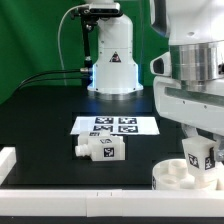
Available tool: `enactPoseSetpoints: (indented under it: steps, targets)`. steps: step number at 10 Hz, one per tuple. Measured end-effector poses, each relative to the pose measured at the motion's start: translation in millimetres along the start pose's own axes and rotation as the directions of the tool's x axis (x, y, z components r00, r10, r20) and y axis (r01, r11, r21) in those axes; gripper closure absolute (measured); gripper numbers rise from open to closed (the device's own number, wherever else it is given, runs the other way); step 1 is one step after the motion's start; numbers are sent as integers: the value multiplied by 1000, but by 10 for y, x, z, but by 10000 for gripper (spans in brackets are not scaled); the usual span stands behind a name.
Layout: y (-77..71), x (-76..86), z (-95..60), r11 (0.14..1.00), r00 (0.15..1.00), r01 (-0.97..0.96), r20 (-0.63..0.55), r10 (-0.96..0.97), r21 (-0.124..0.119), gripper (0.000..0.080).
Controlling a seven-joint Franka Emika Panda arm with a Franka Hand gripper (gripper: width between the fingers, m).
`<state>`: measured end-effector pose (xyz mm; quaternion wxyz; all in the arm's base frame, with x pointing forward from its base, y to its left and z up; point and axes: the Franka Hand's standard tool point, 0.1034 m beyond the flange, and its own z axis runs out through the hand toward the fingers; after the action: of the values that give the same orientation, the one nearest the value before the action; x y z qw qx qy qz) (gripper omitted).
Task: Assemble stool
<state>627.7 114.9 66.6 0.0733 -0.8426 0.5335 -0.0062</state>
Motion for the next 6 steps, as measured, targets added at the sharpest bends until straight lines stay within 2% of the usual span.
enactPoseSetpoints:
  steps: [1, 2, 3, 5, 6]
  targets:
    - [10, -27, 7, 998, 999, 55, 6, -54, -12, 411]
    - [24, -83, -11, 988, 989, 148, 31, -146, -41, 277]
    - [27, -64, -105, 942, 942, 334, 49, -332, -42, 171]
    - [78, -4, -292, 753, 751, 658, 97, -653, -27, 156]
    - [75, 32, -316, 723, 721, 690, 94, -686, -20, 151]
